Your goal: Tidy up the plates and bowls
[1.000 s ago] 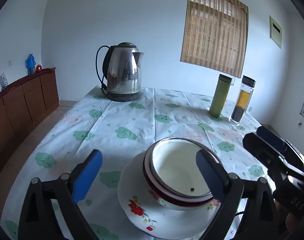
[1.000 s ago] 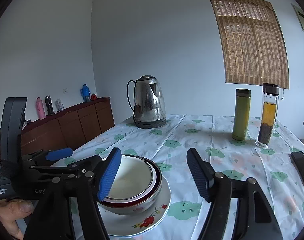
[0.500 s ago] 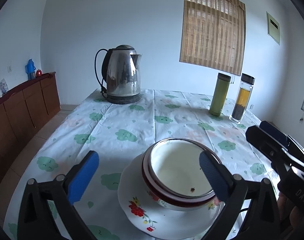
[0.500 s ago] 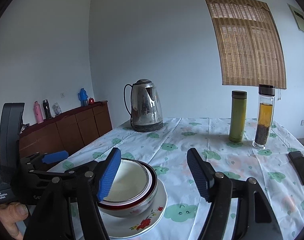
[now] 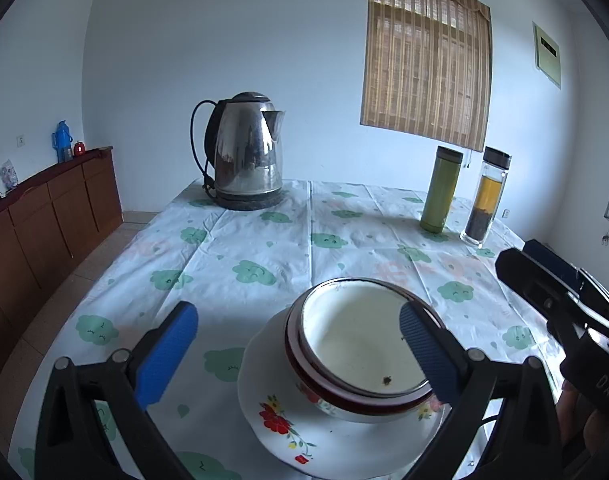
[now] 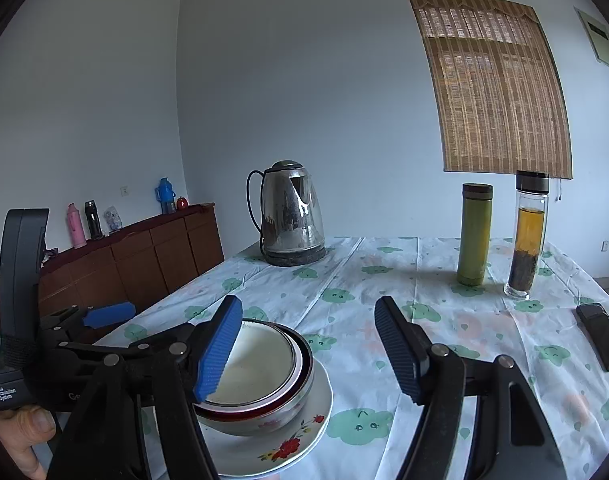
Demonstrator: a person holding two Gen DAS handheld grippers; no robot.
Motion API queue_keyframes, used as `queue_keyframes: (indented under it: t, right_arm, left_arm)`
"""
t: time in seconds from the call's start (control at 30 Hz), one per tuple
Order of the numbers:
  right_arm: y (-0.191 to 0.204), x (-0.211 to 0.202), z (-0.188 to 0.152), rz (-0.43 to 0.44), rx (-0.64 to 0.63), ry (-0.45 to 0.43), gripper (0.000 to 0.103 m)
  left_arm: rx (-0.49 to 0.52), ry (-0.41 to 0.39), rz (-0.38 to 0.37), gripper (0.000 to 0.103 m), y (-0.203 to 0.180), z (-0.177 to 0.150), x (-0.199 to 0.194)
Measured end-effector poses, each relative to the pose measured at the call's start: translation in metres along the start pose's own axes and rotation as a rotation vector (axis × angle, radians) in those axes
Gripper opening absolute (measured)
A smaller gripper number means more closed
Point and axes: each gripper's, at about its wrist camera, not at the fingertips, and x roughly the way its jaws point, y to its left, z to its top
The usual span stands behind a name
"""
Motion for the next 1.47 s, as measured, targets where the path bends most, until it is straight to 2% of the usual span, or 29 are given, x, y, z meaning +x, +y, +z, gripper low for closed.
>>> queue_keyframes:
  t: [0.43,0.67,0.93,1.03,1.47]
  right_arm:
    - [-0.002,-0.001,0.001,-0.004,0.0,-0.008,0.071]
    - [-0.003,-0.003,0.001,-0.014,-0.001,-0.018,0.071]
    - [-0.002,-0.004,0.002,-0.029,-0.013,-0.025,0.071]
    - [-0.002,-0.005,0.002,-0.031,-0.018,-0.026,0.071]
    - [0.003,-0.005,0.001,-0.045,-0.041,-0.024,0.071]
  left_arm:
    - [0.001,0.002,-0.004,0.103,0.0,0.0,0.0]
    - [0.045,-0.028,0.01,0.103,-0.008,0.001,-0.005]
    - [0.011,-0.021,-0.017,0.103,-0.003,0.004,-0.004]
    - [0.015,-0.022,0.002,0.103,-0.005,0.004,-0.003]
    - [0.028,-0.076,-0.005,0.103,-0.007,0.004,-0.01]
